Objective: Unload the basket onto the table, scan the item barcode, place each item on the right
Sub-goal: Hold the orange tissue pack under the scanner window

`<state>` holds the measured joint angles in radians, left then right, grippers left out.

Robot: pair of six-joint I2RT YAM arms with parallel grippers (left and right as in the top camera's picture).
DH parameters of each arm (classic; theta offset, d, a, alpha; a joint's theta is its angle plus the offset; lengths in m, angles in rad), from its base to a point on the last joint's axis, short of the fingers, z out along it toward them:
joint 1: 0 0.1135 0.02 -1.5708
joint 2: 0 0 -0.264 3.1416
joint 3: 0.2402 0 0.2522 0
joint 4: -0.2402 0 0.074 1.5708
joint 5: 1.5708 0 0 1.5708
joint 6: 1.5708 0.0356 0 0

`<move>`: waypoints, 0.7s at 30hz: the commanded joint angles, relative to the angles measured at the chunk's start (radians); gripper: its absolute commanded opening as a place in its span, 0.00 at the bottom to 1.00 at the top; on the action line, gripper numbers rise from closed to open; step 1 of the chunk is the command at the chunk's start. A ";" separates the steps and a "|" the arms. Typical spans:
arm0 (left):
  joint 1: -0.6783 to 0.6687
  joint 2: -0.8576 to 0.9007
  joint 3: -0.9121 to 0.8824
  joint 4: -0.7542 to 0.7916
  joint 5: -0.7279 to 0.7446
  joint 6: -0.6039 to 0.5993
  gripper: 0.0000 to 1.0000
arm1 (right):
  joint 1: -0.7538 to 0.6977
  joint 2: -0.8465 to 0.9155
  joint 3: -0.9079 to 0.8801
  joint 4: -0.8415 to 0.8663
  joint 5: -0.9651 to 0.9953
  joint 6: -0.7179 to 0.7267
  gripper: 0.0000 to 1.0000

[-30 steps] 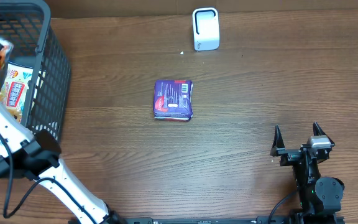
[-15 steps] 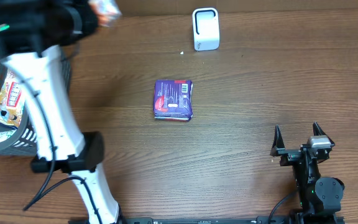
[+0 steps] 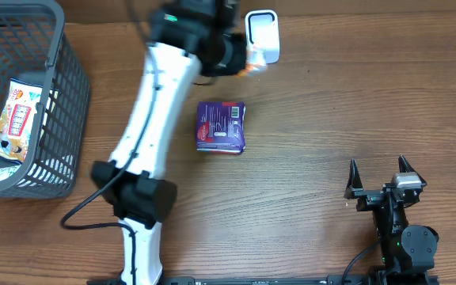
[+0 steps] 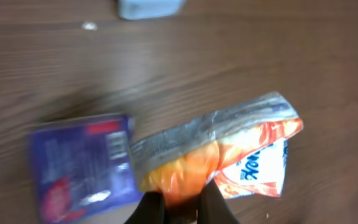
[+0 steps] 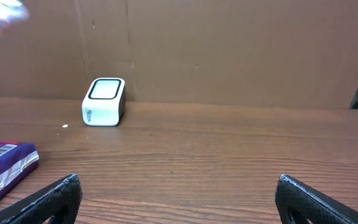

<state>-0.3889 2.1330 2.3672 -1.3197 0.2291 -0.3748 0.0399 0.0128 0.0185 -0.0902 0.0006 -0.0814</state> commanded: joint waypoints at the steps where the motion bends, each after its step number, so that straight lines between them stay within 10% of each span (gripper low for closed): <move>1: -0.039 0.006 -0.106 0.100 0.005 -0.034 0.04 | -0.001 -0.010 -0.011 0.006 0.006 0.006 1.00; 15: -0.146 0.006 -0.518 0.393 -0.001 -0.169 0.08 | -0.001 -0.010 -0.011 0.006 0.006 0.006 1.00; 21: -0.150 0.006 -0.553 0.404 0.001 -0.172 0.33 | -0.001 -0.010 -0.011 0.006 0.006 0.006 1.00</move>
<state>-0.5354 2.1361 1.8202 -0.9195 0.2283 -0.5304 0.0399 0.0128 0.0185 -0.0902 0.0006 -0.0814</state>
